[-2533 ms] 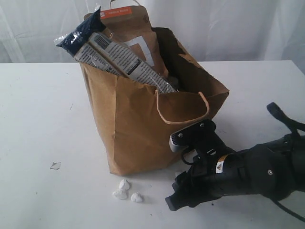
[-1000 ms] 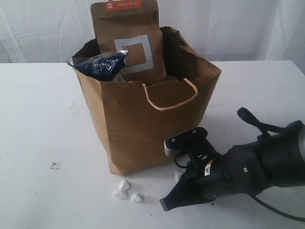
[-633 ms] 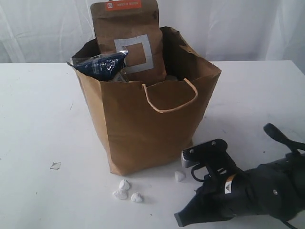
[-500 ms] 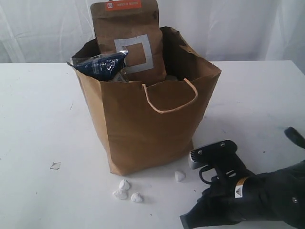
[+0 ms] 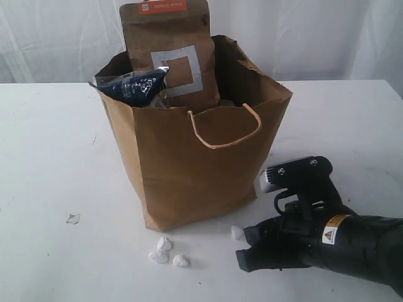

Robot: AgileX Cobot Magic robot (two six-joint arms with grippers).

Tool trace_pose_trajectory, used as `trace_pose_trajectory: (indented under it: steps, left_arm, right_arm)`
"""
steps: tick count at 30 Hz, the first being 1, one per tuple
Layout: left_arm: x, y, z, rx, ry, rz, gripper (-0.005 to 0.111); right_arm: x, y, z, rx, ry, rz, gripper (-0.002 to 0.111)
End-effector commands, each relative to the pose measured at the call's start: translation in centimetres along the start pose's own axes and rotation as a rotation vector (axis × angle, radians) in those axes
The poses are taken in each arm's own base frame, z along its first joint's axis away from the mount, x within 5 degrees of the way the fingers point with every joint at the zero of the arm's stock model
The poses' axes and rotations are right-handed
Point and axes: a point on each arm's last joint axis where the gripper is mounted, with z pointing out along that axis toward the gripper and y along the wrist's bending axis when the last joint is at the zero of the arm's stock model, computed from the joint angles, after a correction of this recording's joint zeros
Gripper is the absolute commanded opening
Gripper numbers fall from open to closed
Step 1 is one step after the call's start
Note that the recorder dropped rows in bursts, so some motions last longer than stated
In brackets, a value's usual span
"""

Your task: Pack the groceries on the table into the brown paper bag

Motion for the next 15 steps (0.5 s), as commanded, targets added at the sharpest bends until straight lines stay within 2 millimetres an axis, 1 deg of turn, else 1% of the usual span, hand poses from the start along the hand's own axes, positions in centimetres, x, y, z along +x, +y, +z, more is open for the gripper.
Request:
trace_pose_trajectory:
  steps: [1,6,11,15]
  left_arm:
    - [0.1,0.0,0.0,-0.002,0.0,0.0,0.0]
    - [0.1,0.0,0.0,-0.002,0.0,0.0,0.0]
    - [0.1,0.0,0.0,-0.002,0.0,0.0,0.0]
    - [0.1,0.0,0.0,-0.002,0.0,0.0,0.0]
  right_arm:
    - [-0.1,-0.3,1.3,0.026,-0.053,0.003,0.069]
    - [0.0,-0.4,2.5,0.042,-0.079,-0.03,0.066]
    - [0.3,-0.5,3.5,0.042,-0.082,-0.075,0.066]
    - [-0.2,-0.2,4.3,0.031,-0.074,-0.112,0.066]
